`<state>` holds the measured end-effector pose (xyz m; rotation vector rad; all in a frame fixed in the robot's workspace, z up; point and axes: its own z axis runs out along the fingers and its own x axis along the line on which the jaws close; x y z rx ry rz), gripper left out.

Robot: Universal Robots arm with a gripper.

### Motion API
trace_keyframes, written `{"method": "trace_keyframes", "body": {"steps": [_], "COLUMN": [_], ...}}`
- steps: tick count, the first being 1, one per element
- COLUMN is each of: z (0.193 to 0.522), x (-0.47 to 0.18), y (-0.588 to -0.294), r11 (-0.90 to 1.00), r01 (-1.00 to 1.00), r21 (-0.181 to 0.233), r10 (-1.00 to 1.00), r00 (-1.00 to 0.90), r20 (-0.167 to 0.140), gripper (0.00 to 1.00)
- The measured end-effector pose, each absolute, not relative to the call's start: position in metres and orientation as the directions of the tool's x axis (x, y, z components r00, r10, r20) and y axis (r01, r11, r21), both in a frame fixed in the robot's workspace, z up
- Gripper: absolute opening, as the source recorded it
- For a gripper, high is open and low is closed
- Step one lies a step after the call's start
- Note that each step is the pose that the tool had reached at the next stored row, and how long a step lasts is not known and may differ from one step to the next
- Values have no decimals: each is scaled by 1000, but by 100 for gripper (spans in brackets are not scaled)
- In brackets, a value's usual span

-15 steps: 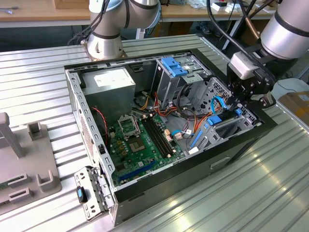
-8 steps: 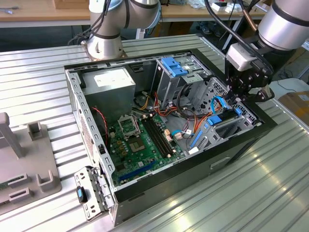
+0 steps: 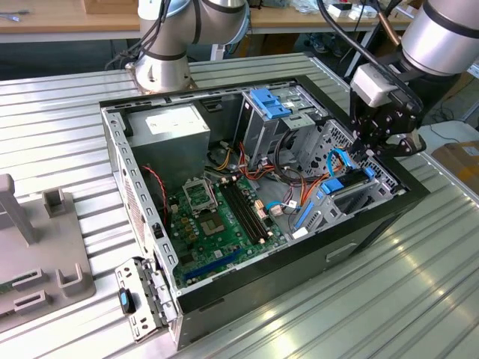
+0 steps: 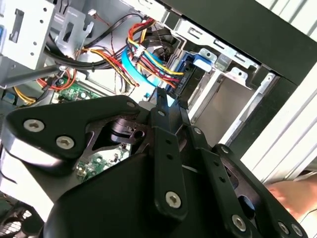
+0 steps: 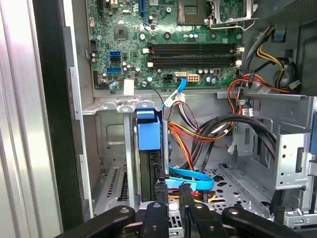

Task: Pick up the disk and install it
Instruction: 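Insert the first disk wire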

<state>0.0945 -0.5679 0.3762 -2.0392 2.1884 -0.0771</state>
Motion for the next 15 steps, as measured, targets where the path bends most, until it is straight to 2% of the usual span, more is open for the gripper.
{"method": "trace_keyframes", "body": {"steps": [7,10,11,15], "z": [376,376,376,376], "x": [94,96,99,105], "y": [-568,-568,-568,-566], "r11": [114,116,118,120], "r01": [-984,-987,-989,-991], "r21": [-139,-115,-85,-66], "r10": [-992,-992,-992,-992], "r00": [-105,-110,-114,-117], "r20": [-70,-58,-51,-48], "gripper": [24,24,24,24]}}
